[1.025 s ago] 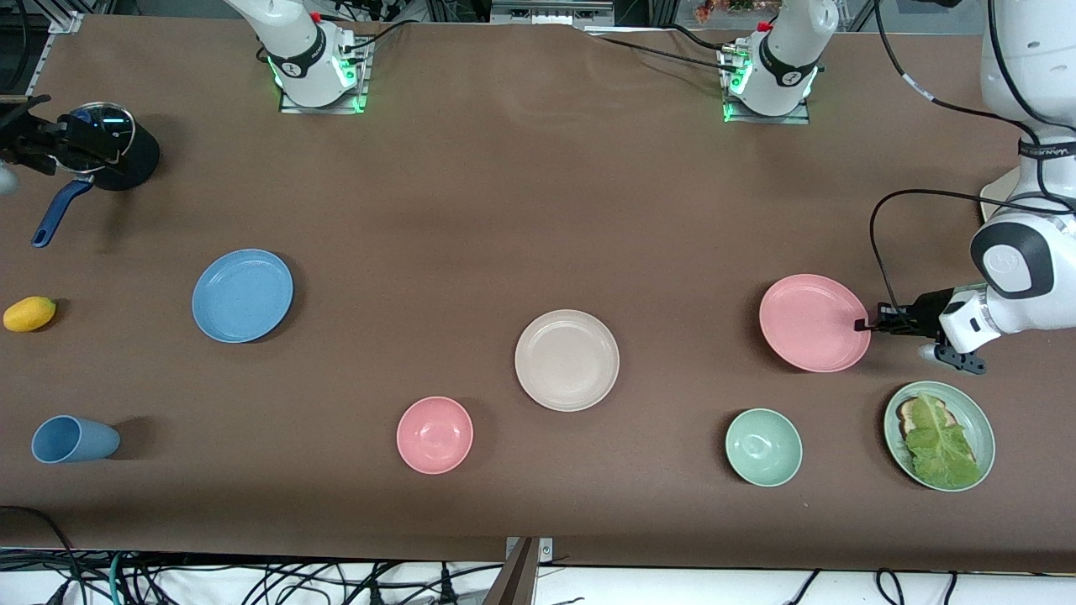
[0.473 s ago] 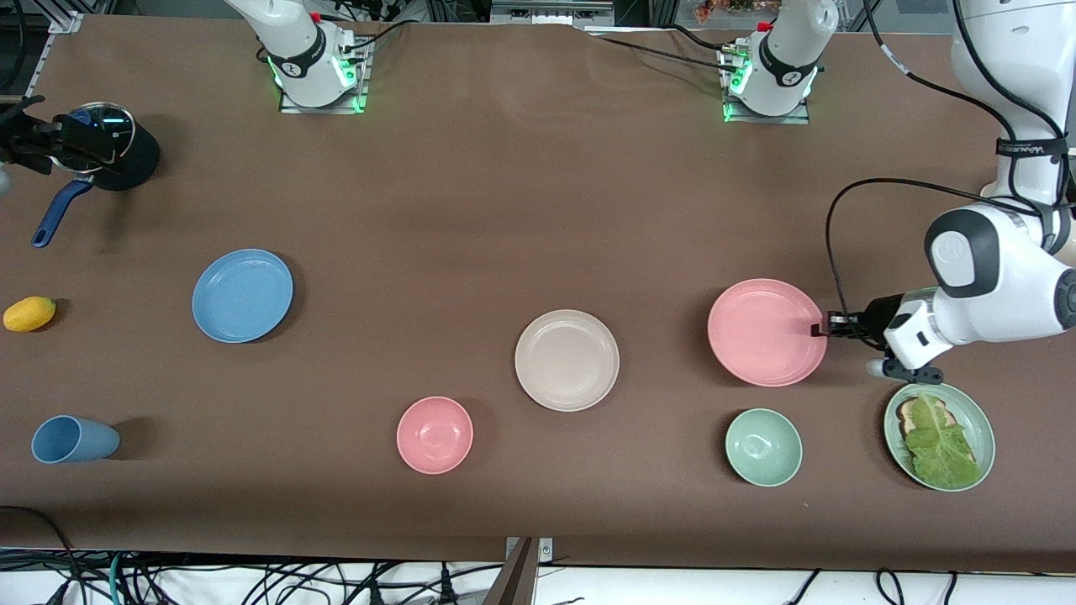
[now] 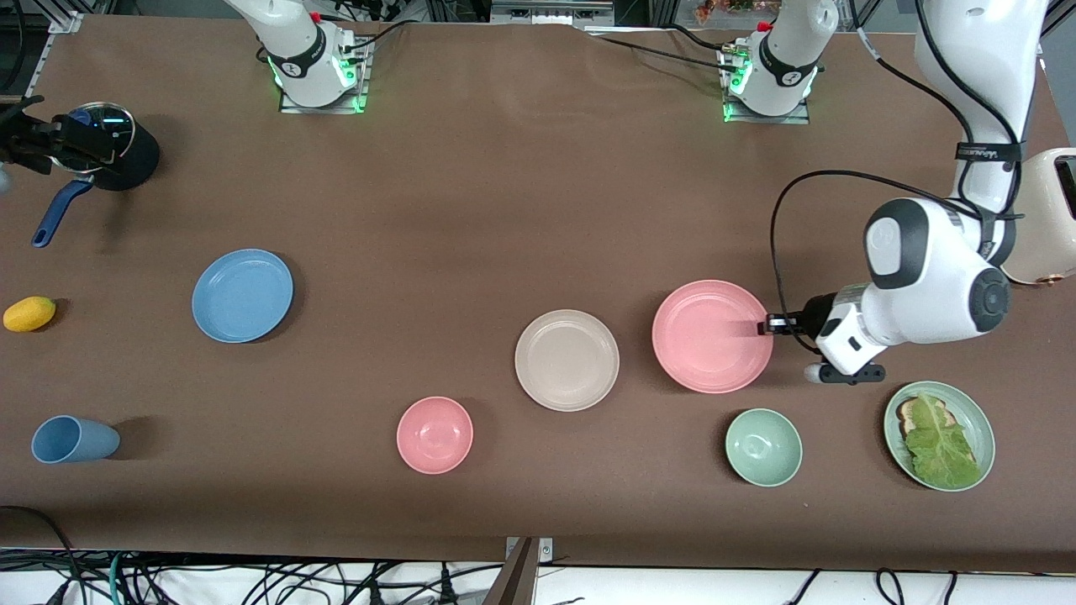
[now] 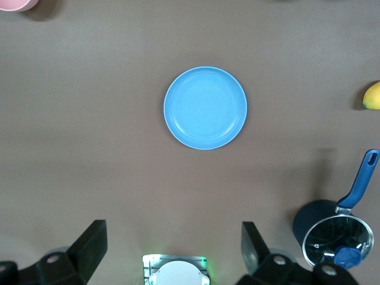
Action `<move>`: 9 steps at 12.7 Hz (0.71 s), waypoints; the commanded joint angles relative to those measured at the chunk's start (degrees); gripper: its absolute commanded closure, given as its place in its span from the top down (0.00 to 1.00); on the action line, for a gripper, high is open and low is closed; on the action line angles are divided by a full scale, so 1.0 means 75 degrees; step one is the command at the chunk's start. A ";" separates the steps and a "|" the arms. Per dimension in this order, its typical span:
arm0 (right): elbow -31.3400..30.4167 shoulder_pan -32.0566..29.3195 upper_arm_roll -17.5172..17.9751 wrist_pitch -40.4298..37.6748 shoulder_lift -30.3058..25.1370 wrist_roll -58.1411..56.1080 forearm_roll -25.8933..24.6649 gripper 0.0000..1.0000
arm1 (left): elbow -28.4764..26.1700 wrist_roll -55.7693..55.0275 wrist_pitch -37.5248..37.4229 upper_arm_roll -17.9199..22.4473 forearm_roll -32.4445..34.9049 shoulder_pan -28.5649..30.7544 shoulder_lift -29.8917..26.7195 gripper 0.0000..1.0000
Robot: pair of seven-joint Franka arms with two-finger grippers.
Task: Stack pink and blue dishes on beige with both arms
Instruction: 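Carry the pink plate with the left gripper over the beige plate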
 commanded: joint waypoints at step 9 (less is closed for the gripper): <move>-0.0045 -0.0012 -0.0121 0.0243 0.0285 -0.0045 -0.0083 1.00 | 0.0114 -0.4261 0.1344 -0.0615 0.1093 -0.1560 0.0326 0.00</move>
